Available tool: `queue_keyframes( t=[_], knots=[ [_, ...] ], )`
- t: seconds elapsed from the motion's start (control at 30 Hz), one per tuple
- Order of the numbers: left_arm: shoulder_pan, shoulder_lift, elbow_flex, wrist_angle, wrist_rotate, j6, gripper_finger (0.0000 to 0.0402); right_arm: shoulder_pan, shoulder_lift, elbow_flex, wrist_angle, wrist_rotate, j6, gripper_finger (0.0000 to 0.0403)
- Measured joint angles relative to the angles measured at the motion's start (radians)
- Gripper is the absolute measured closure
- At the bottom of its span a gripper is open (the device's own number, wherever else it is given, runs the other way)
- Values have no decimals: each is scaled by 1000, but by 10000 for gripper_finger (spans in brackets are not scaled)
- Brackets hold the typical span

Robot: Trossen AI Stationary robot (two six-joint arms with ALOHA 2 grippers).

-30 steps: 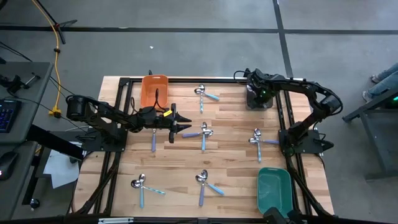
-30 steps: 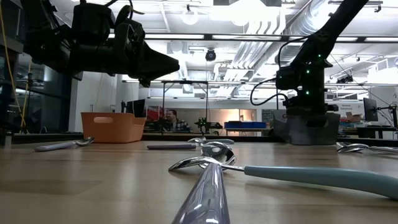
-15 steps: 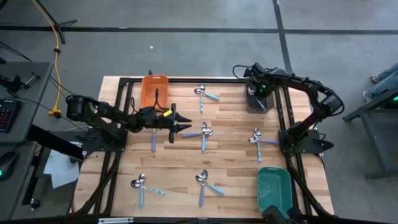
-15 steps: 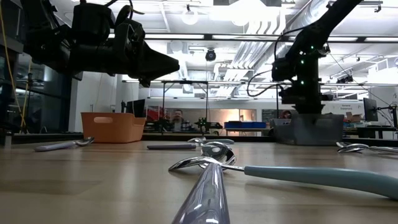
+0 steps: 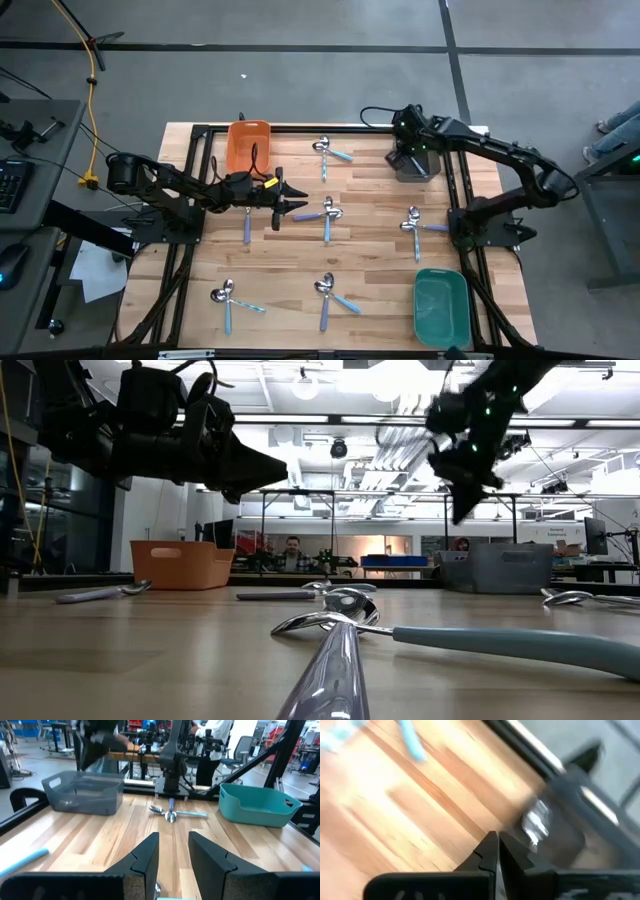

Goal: Sort silverware by color (type)
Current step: Put the purple spoon into the green bin

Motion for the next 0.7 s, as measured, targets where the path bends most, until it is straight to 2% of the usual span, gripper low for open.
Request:
queue_keyframes(
  t=[0.17,0.27,0.53,0.7],
  knots=[
    [0,0,0,-19,0,9,311,159,-23,0,112,5,13,402],
    [0,0,0,-29,0,25,316,263,-25,-15,209,53,24,403],
    [0,0,0,-48,0,27,332,426,-28,-283,769,-5,1,403],
    [-21,0,1,-72,-1,27,343,518,-40,-412,1017,-9,4,403]
  ],
)
